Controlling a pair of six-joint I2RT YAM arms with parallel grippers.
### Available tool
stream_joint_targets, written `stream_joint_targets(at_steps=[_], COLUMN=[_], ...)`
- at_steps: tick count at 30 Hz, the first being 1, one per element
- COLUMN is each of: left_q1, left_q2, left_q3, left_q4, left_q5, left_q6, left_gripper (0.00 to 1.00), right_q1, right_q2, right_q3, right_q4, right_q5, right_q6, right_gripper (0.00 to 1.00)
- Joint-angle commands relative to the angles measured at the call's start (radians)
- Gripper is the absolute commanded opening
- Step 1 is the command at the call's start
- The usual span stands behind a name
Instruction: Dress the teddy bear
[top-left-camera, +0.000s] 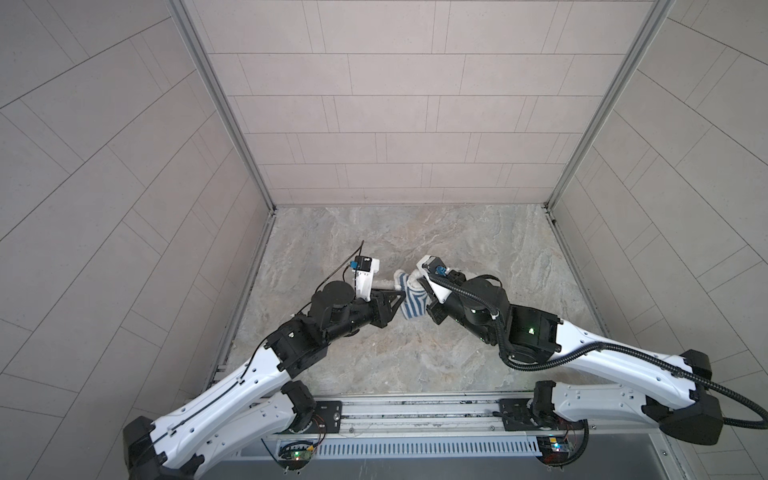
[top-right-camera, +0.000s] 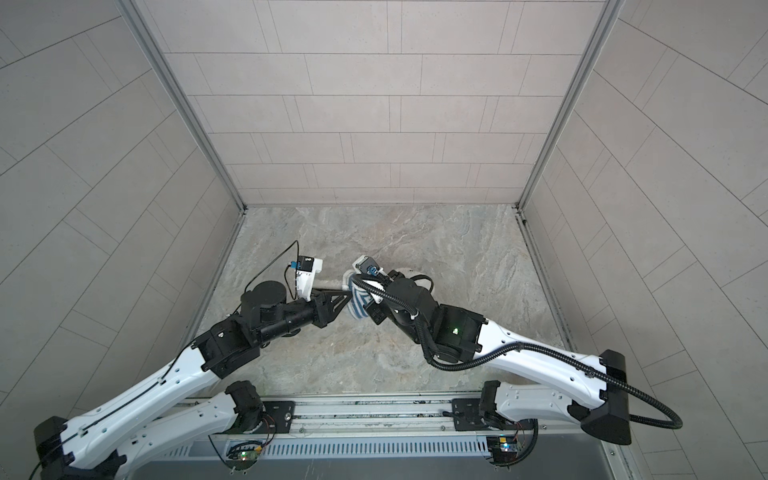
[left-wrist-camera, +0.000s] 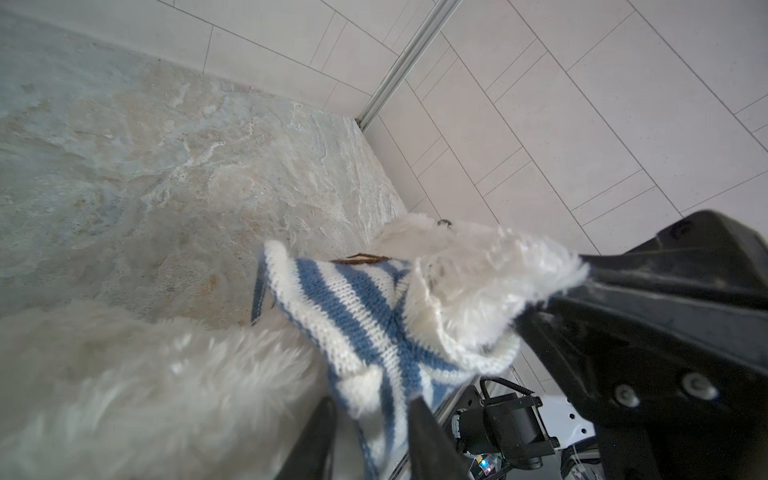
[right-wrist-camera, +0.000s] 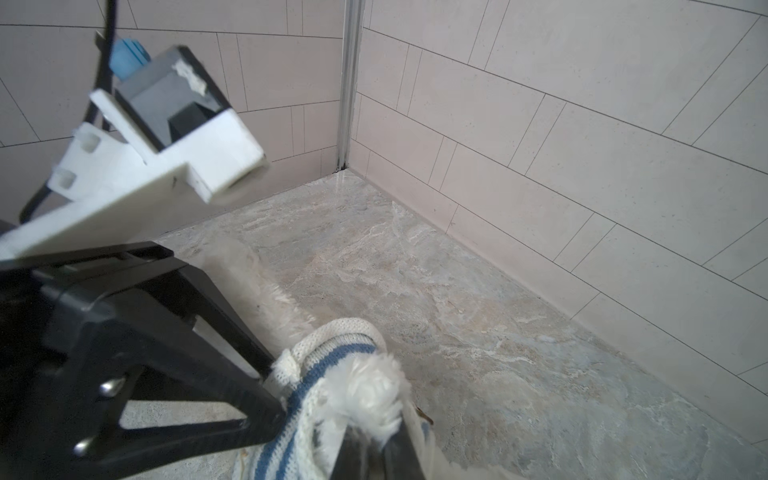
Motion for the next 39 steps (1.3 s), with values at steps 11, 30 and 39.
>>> stream_joint_targets(at_steps=[11, 30, 39], left_q1=[0.076, 0.127, 0.128], left_q2=[-0.034, -0.065, -0.136], left_q3=[-0.056, -0.069, -0.075], left_q4=[0.017, 0.038, -0.076], left_q5=[-0.038, 0.116, 0.09], left_q6=[0.007, 0.13, 0.15], left_gripper=[0.0, 0.24, 0.4], right_q1=[0.006, -0.109, -0.336], right_q2=[-0.127, -0.11, 0.052], right_q3=[-0.02, -0.055, -0.046], right_q4=[0.111, 0.085, 0.037], right_q5=[-0.239, -0.23, -0.637], right_q6=[-0.001, 0.048, -0.111], right_gripper=[0.0, 0.0, 0.0])
